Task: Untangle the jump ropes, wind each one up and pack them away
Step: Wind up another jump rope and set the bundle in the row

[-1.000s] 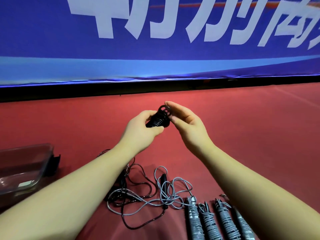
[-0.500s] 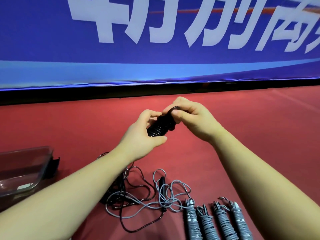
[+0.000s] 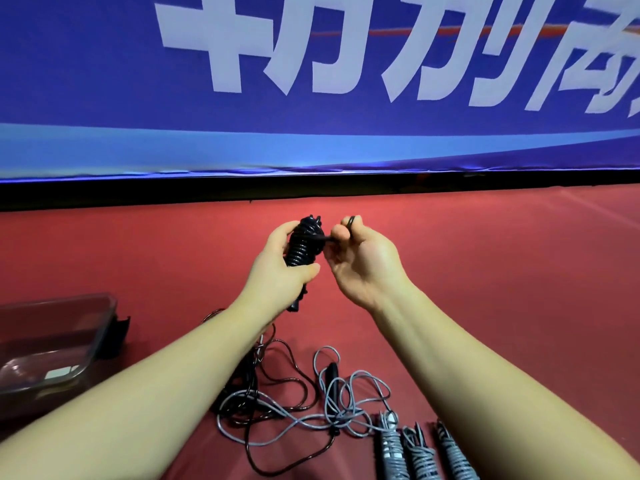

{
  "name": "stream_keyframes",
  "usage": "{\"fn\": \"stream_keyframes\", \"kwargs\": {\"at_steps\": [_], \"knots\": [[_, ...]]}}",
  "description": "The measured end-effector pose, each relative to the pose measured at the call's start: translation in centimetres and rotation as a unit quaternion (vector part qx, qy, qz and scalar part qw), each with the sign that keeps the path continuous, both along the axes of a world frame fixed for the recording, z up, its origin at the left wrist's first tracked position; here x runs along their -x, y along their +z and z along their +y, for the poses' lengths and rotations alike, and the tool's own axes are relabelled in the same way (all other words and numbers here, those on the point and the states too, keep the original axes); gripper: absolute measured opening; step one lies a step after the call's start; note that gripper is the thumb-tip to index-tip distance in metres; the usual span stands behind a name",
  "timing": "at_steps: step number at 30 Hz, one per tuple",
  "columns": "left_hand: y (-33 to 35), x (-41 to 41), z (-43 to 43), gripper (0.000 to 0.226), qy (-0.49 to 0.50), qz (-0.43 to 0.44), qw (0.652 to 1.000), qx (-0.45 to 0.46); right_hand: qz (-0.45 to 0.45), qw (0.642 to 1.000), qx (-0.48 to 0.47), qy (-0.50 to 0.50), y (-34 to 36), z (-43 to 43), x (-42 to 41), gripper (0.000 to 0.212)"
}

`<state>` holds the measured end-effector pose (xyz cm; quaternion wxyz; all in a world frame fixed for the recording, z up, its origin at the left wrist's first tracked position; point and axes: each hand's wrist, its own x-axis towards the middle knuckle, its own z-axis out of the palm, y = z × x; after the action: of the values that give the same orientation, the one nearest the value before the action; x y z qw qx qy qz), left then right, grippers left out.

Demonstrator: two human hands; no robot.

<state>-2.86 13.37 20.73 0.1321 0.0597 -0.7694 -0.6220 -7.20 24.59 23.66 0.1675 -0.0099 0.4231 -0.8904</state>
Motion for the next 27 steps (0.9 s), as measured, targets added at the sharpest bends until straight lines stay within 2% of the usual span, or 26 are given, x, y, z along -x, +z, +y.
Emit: {"fn": "stream_keyframes", "kwargs": {"at_steps": [1, 3, 8, 9, 10, 11, 13, 15, 16, 17, 20, 24, 25, 26, 27], "knots": [[-0.3, -0.1, -0.1, 0.064, 0.009, 0.006, 1.000, 0.011, -0.039, 0.998, -0.041, 0.002, 0.0, -0.2, 0.1, 0.030], [-0.9, -0.1, -0.1, 0.067, 0.024, 0.018, 0.999, 0.035, -0.058, 0.991, -0.124, 0.013, 0.4, -0.4, 0.4, 0.027], [-0.9, 0.1, -0.6, 0.079, 0.045, 0.060, 0.990, 0.120, -0.006, 0.983, -0.172, 0.069, 1.7, 0.1, 0.7, 0.009], [-0.7, 0.0, -0.5, 0.080, 0.036, 0.068, 0.988, 0.136, 0.031, 0.976, -0.211, 0.052, 1.5, 0.1, 0.6, 0.014], [-0.6, -0.1, -0.4, 0.080, 0.027, 0.074, 0.986, 0.144, 0.083, 0.955, -0.284, 0.028, 1.3, 0.2, 0.4, 0.027], [-0.6, -0.1, -0.2, 0.080, 0.020, 0.077, 0.987, 0.142, 0.147, 0.915, -0.376, 0.001, 1.1, 0.2, 0.2, 0.036], [-0.9, 0.0, 0.2, 0.079, 0.024, 0.071, 0.990, 0.119, 0.275, 0.806, -0.522, -0.044, 1.0, 0.1, 0.0, 0.046], [-1.1, 0.2, 0.5, 0.078, 0.034, 0.069, 0.992, 0.101, 0.345, 0.717, -0.603, -0.051, 1.0, 0.1, 0.2, 0.053], [-1.2, 0.3, 0.7, 0.078, 0.039, 0.070, 0.991, 0.105, 0.354, 0.685, -0.634, -0.046, 1.0, 0.1, 0.4, 0.056], [-1.2, 0.3, 0.7, 0.078, 0.045, 0.070, 0.989, 0.120, 0.349, 0.669, -0.654, -0.039, 1.0, 0.0, 0.7, 0.058], [-1.3, 0.4, 1.0, 0.076, 0.056, 0.072, 0.982, 0.163, 0.333, 0.651, -0.682, -0.014, 0.6, 0.1, 1.1, 0.064], [-1.7, 0.7, 1.5, 0.076, 0.039, 0.060, 0.984, 0.163, 0.386, 0.568, -0.725, -0.045, 0.1, 0.7, 1.0, 0.074], [-1.8, 0.8, 1.7, 0.077, 0.035, 0.059, 0.985, 0.158, 0.394, 0.562, -0.726, -0.046, -0.2, 0.9, 1.0, 0.073], [-1.9, 0.9, 1.8, 0.077, 0.032, 0.059, 0.987, 0.145, 0.397, 0.573, -0.716, -0.044, -0.4, 1.0, 0.9, 0.072], [-2.1, 1.1, 1.7, 0.077, 0.029, 0.059, 0.990, 0.125, 0.396, 0.605, -0.689, -0.050, -0.6, 1.1, 1.0, 0.068]]}}
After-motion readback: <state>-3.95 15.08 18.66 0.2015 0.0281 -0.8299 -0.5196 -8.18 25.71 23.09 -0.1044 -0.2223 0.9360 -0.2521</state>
